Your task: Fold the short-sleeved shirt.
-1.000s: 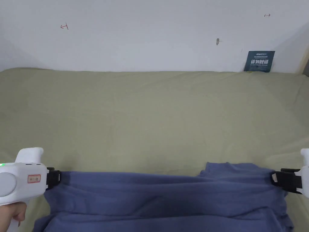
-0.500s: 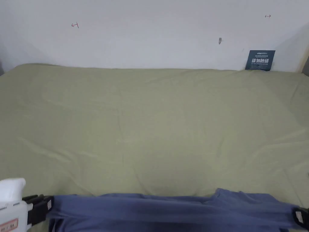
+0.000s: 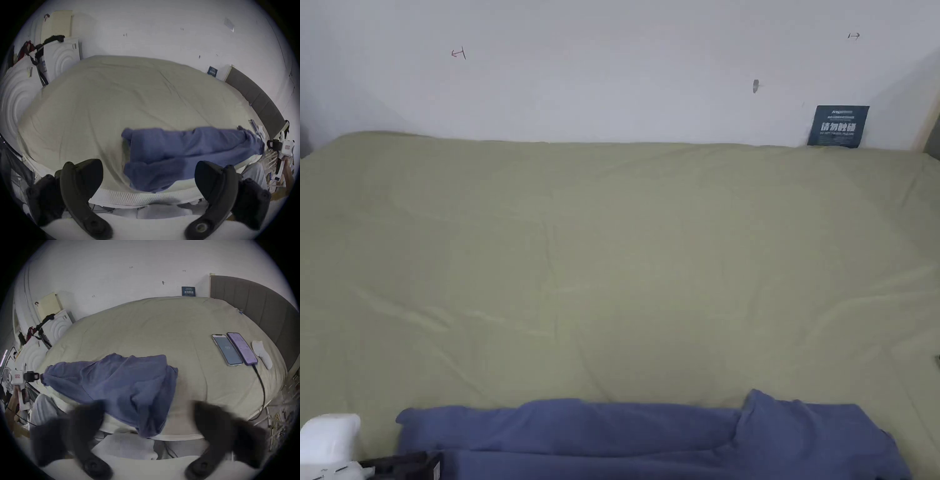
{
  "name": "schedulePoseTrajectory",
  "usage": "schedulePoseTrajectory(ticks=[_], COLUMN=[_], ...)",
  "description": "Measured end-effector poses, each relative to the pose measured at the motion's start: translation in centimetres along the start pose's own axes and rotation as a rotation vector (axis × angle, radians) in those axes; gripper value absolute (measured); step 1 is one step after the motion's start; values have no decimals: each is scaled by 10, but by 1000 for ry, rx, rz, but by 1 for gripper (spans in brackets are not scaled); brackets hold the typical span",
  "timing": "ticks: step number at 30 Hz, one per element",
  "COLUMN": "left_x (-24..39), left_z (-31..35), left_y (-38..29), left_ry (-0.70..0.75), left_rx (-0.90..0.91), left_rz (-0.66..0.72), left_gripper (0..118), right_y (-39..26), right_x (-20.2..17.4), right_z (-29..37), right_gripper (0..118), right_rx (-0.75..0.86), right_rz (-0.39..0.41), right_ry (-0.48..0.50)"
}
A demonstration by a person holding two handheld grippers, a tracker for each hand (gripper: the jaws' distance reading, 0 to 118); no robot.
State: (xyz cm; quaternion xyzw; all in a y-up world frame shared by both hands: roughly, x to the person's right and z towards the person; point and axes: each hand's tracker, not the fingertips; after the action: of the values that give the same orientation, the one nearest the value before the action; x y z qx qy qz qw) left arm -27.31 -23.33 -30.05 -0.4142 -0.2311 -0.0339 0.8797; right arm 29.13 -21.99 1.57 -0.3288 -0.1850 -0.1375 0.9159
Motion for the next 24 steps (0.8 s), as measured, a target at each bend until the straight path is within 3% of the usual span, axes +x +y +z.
schedulePoseTrajectory(ticks=[1,2,7,9,10,11,12,13,14,24], left_x=[4,13,65,88,96,107,116,124,130,162], left_z=[6,16,63,78,83,89,91,92,92,104], left_y=[7,14,60,71,72,75,75,75,72,60], left_ry=[13,18,-12,-16,-25,-25,-21,-5,18,69], left_rx=[25,41,297,383,432,463,492,524,545,610], left_rz=[5,18,18,22,8,-14,-28,-44,-49,-190], left_gripper=[115,115,114,105,86,61,28,0,0,0], right_y=[9,22,57,69,72,73,73,72,71,61], right_x=[-6,-13,-61,-85,-98,-101,-111,-119,-127,-151], right_z=[3,10,37,49,53,52,54,56,54,49], right_gripper=[118,118,118,117,112,100,75,22,3,2], right_rx=[-30,-26,186,276,312,339,374,414,416,473], right_rz=[-27,-28,4,8,16,29,51,73,96,86], right_ry=[45,24,56,49,36,4,-20,-36,-54,-54])
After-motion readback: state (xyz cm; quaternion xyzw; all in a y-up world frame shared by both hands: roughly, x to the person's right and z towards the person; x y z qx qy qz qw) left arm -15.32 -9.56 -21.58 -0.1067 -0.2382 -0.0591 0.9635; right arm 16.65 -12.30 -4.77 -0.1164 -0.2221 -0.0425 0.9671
